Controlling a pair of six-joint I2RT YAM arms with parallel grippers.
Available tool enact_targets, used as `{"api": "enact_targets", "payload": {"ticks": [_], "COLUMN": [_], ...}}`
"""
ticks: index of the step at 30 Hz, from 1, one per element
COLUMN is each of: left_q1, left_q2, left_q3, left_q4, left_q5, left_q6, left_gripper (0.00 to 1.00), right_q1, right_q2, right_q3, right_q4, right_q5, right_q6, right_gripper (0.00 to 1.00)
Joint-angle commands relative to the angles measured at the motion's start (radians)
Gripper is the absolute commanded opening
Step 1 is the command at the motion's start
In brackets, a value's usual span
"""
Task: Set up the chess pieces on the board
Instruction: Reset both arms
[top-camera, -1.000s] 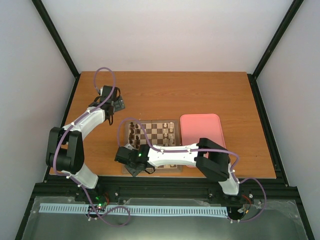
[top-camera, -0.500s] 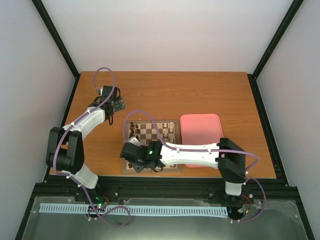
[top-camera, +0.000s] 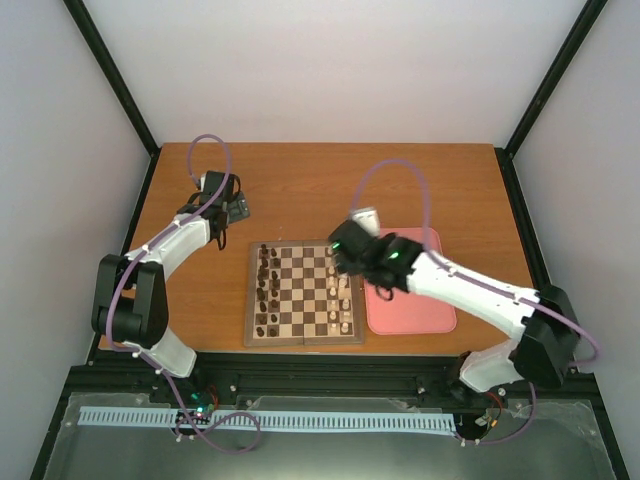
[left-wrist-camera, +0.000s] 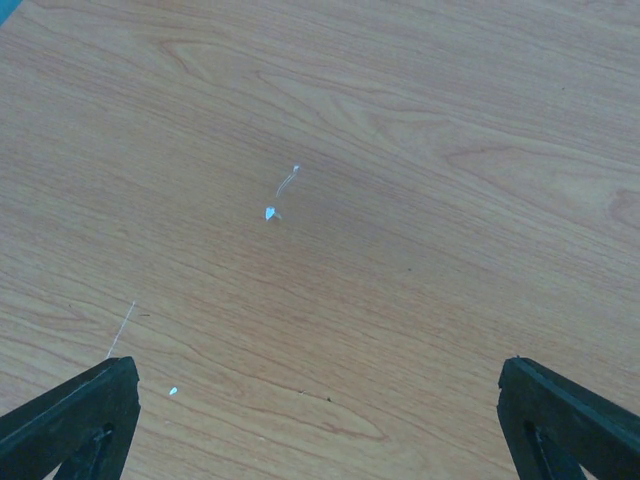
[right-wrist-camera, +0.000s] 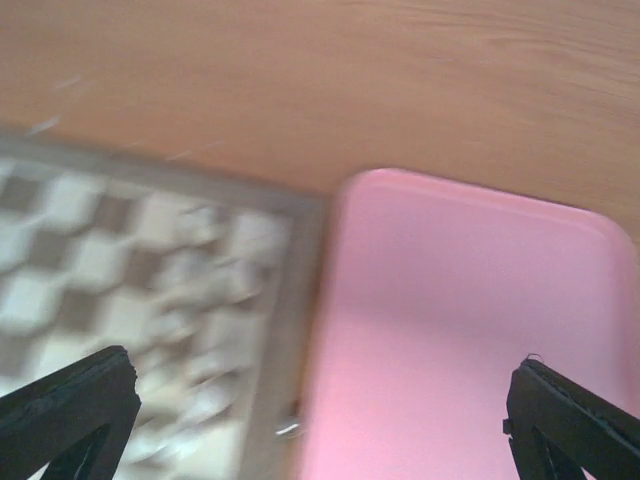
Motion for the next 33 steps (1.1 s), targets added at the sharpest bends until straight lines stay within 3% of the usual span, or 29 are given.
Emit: {"api": "enact_targets", "payload": {"ticks": [1, 4, 7, 17, 33], "left_q1": [-0.006, -0.007, -0.007, -0.008, -0.016], "left_q2": [-0.053, -0.073, -0.072, -0.051, -0.01], "left_q3": [-0.007, -0.018, -0.015, 0.005, 0.027], "left_q4": [0.03, 0.031, 0.03, 0.014, 0.01], "left_q5": [0.007, 0.009, 0.011, -0.008, -0.016], "left_q6": [-0.022, -0.026, -0.028, -0.038, -0.03], "left_gripper": [1.0, 1.0, 1.0, 1.0, 1.0], "right_q1": [-0.295, -0.481, -0.545, -0.552, -0.561], "right_q2": [-0.145, -0.217, -0.235, -0.032, -0.073], "right_q3": [-0.16, -0.24, -0.261, -0.176, -0.237], "right_q4": [0.204, 0.338, 0.416, 0.429, 0.516], "right_q5": [0.008, -0.087, -0.097, -0.034, -0.046], "right_q6": [-0.117, -0.178, -0.197, -0.223, -0.256], "right_gripper": [1.0, 1.0, 1.0, 1.0, 1.0]}}
